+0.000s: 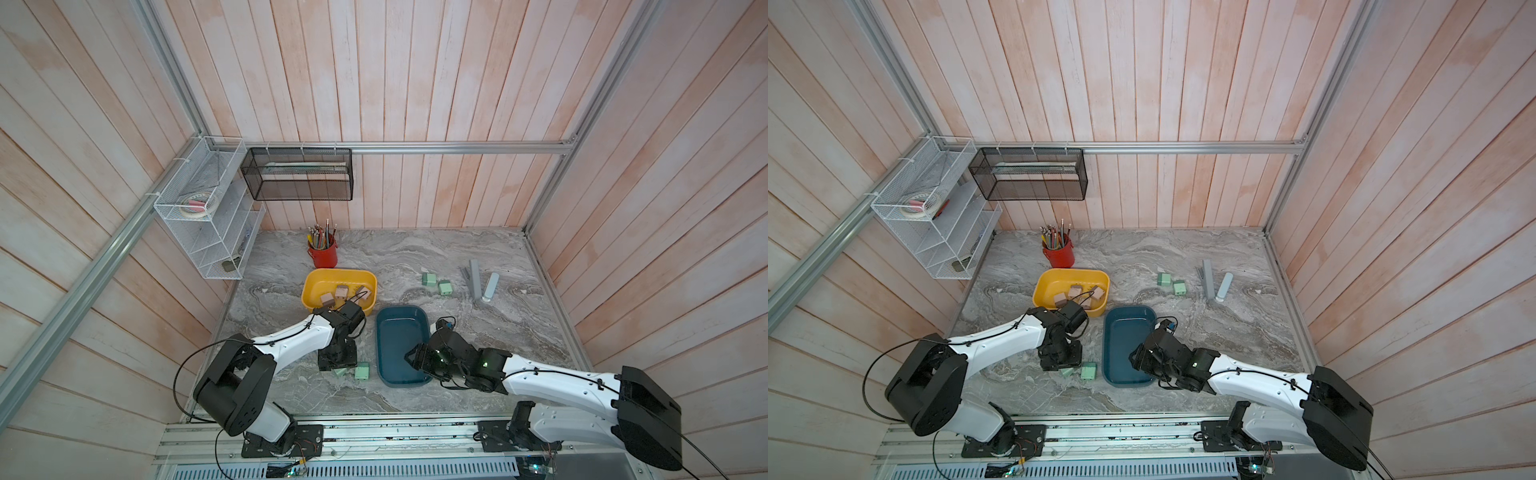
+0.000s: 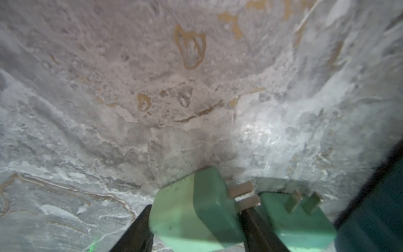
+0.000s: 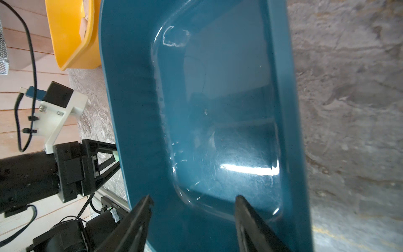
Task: Place the plugs by color into the storage box
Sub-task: Adjust the plug at the center of the board.
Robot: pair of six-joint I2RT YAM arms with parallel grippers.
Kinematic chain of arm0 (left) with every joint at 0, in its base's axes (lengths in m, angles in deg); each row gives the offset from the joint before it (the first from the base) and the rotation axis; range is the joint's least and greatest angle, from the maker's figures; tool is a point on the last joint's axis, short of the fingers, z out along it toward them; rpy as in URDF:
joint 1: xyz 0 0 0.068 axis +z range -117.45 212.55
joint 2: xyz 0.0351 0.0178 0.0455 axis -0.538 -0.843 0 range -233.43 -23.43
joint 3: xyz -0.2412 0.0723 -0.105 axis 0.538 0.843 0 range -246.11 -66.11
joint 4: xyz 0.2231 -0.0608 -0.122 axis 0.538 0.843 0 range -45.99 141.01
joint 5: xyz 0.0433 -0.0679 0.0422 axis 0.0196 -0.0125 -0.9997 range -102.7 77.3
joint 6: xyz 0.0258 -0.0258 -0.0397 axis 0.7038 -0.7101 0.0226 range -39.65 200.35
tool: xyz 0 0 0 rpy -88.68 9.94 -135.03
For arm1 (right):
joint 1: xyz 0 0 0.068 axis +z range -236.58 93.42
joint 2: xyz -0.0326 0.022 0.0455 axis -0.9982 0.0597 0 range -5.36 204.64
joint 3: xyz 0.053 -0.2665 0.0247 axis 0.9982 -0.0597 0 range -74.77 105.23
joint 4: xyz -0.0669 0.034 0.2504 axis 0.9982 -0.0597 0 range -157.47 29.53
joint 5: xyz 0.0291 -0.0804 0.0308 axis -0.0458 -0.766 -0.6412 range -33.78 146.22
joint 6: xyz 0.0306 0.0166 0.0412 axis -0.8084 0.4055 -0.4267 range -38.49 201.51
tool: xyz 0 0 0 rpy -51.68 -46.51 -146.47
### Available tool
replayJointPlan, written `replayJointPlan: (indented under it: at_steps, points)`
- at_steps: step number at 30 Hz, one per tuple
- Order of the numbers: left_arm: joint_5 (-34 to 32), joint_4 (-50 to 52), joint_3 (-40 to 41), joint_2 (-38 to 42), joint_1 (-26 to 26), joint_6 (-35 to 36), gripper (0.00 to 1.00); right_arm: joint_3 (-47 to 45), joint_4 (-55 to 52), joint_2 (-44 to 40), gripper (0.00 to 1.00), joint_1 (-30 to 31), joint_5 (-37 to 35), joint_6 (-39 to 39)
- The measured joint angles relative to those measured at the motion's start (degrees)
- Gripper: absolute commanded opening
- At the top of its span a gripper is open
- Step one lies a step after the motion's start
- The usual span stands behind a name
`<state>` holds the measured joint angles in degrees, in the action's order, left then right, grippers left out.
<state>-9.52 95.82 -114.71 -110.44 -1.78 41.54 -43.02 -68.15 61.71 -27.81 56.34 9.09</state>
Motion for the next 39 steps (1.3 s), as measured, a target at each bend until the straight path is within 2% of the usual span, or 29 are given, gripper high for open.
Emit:
replayJointPlan:
  at_steps: [11,18,30,35,39]
  points:
    - [4.5,-2.19,-0.59,1.6,4.33,-2.03,0.73,-0.31,0.37,0.0,0.64,0.0,0.17,0.0]
    - [5.42,-3.87,-1.11,3.93,4.44,-2.14,0.73,-0.98,1.42,-0.22,0.64,0.0,0.17,0.0]
    - [4.72,-6.56,-1.77,2.91,4.44,1.57,0.72,-2.05,2.08,-0.92,0.64,-0.09,0.61,0.02]
    - [5.03,-7.96,0.59,3.93,4.44,1.68,0.72,-2.03,2.05,-0.92,0.64,-0.17,0.87,0.22]
    - [6.29,-8.13,3.89,7.78,4.35,0.39,0.72,-2.03,2.05,-0.63,0.64,-0.42,1.07,0.52]
